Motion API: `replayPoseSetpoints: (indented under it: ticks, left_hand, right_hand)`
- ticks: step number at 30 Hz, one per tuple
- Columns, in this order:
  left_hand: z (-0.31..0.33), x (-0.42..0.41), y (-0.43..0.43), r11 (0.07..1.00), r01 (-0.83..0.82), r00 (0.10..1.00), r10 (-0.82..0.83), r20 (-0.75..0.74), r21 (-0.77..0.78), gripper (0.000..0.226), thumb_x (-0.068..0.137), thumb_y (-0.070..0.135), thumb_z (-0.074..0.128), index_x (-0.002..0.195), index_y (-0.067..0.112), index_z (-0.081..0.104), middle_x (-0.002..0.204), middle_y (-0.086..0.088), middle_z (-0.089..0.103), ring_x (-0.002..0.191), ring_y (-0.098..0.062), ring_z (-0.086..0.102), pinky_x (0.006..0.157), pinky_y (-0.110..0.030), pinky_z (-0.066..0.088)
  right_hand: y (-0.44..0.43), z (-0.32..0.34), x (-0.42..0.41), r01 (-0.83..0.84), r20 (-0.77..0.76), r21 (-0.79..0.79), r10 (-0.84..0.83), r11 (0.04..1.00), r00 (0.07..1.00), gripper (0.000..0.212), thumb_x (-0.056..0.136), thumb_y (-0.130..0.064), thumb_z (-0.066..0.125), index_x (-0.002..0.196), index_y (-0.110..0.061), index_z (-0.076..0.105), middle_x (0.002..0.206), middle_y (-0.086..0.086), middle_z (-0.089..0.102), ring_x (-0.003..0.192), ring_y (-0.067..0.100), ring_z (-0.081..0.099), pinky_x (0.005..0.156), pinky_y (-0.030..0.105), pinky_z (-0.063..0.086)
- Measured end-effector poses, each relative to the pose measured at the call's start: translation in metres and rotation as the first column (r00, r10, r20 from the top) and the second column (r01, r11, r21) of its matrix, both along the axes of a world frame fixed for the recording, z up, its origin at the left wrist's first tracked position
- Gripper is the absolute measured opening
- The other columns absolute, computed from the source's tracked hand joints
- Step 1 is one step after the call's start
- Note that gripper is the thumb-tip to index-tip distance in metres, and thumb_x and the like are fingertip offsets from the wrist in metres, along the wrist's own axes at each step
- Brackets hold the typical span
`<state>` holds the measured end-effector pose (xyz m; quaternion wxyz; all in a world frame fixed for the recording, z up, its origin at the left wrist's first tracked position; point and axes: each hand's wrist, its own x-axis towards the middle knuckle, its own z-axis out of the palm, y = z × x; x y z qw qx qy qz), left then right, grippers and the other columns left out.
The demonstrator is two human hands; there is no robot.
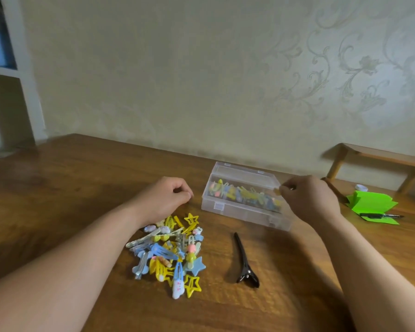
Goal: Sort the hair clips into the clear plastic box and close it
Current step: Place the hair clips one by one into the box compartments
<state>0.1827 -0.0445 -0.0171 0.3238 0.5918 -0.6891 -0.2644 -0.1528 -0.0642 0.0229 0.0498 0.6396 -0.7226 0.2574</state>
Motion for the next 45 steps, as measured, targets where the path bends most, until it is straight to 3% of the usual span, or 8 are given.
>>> replayPoseSetpoints:
  ticks: [4,9,14,20,23,29,39,45]
  left_hand:
    - [0.001,0.0,0.002,1.0,-0.011,1.0,0.011,-0.004,0.002,0.017,0.104,0.038,0.063,0.099,0.035,0.079,0.107,0.01,0.078,0.11,-0.025,0.072,0.103,-0.049,0.056]
    - [0.002,-0.001,0.001,1.0,-0.001,0.997,0.001,-0.076,-0.005,0.018,0.106,0.031,0.062,0.102,0.032,0.079,0.112,0.016,0.075,0.113,-0.005,0.064,0.098,-0.034,0.05]
    - [0.002,-0.001,0.0,0.999,-0.044,0.993,0.041,-0.11,-0.027,0.02,0.108,0.024,0.06,0.103,0.03,0.078,0.106,0.012,0.076,0.104,-0.008,0.067,0.088,-0.03,0.052]
    - [0.001,-0.001,0.0,0.998,-0.054,0.986,0.049,-0.161,-0.023,0.02,0.106,0.024,0.061,0.1,0.028,0.08,0.1,0.007,0.078,0.098,-0.014,0.07,0.09,-0.037,0.055]
    - [0.0,-0.001,-0.001,0.998,-0.056,0.986,0.051,-0.158,-0.029,0.021,0.106,0.024,0.061,0.099,0.028,0.08,0.1,0.007,0.078,0.098,-0.014,0.07,0.09,-0.037,0.055]
    - [-0.002,-0.001,-0.003,0.998,-0.054,0.987,0.047,-0.155,-0.042,0.025,0.106,0.019,0.059,0.1,0.029,0.08,0.104,0.011,0.077,0.103,-0.009,0.068,0.094,-0.036,0.055]
    - [0.0,-0.002,0.0,0.998,-0.057,0.99,0.052,-0.131,-0.037,0.027,0.107,0.018,0.055,0.103,0.03,0.079,0.107,0.011,0.075,0.104,-0.009,0.066,0.091,-0.034,0.053]
    - [0.001,-0.002,0.002,0.998,-0.059,0.991,0.054,-0.123,-0.034,0.027,0.108,0.018,0.054,0.104,0.03,0.079,0.107,0.012,0.075,0.104,-0.007,0.066,0.084,-0.031,0.051]
  right_hand:
    - [0.003,-0.004,0.002,-0.002,-0.043,-0.015,0.002,1.0,0.999,0.022,0.098,-0.028,0.061,0.099,-0.025,0.083,0.081,-0.004,0.069,0.065,0.013,0.059,0.055,0.024,0.041]
    - [0.02,-0.001,0.036,-0.216,-0.045,-0.123,0.212,0.969,0.976,0.022,0.1,-0.034,0.06,0.11,-0.034,0.08,0.1,-0.012,0.077,0.084,0.016,0.066,0.07,0.031,0.051]
    - [0.042,-0.008,0.104,-0.627,-0.253,-0.106,0.589,0.772,0.768,0.024,0.101,-0.036,0.059,0.113,-0.037,0.08,0.112,-0.012,0.069,0.104,0.015,0.061,0.084,0.037,0.048]
    - [0.034,-0.028,0.129,-0.707,-0.475,0.14,0.674,0.693,0.566,0.039,0.103,-0.038,0.054,0.139,-0.049,0.062,0.15,-0.009,0.057,0.153,0.026,0.034,0.12,0.056,0.03]
    - [0.034,-0.029,0.131,-0.688,-0.466,0.183,0.678,0.703,0.569,0.037,0.105,-0.04,0.054,0.142,-0.047,0.059,0.158,-0.009,0.05,0.158,0.025,0.024,0.125,0.057,0.022]
    - [0.036,-0.03,0.129,-0.698,-0.403,0.128,0.68,0.704,0.612,0.025,0.104,-0.033,0.058,0.126,-0.034,0.07,0.143,-0.01,0.06,0.15,0.022,0.034,0.121,0.051,0.03]
    - [0.044,-0.02,0.121,-0.703,-0.361,0.232,0.731,0.672,0.58,0.042,0.108,-0.027,0.052,0.148,-0.038,0.056,0.168,-0.012,0.037,0.163,0.019,0.011,0.13,0.053,0.011]
    - [0.044,-0.02,0.122,-0.714,-0.34,0.195,0.729,0.673,0.594,0.031,0.105,-0.028,0.058,0.134,-0.035,0.066,0.162,-0.013,0.045,0.161,0.015,0.016,0.13,0.049,0.014]
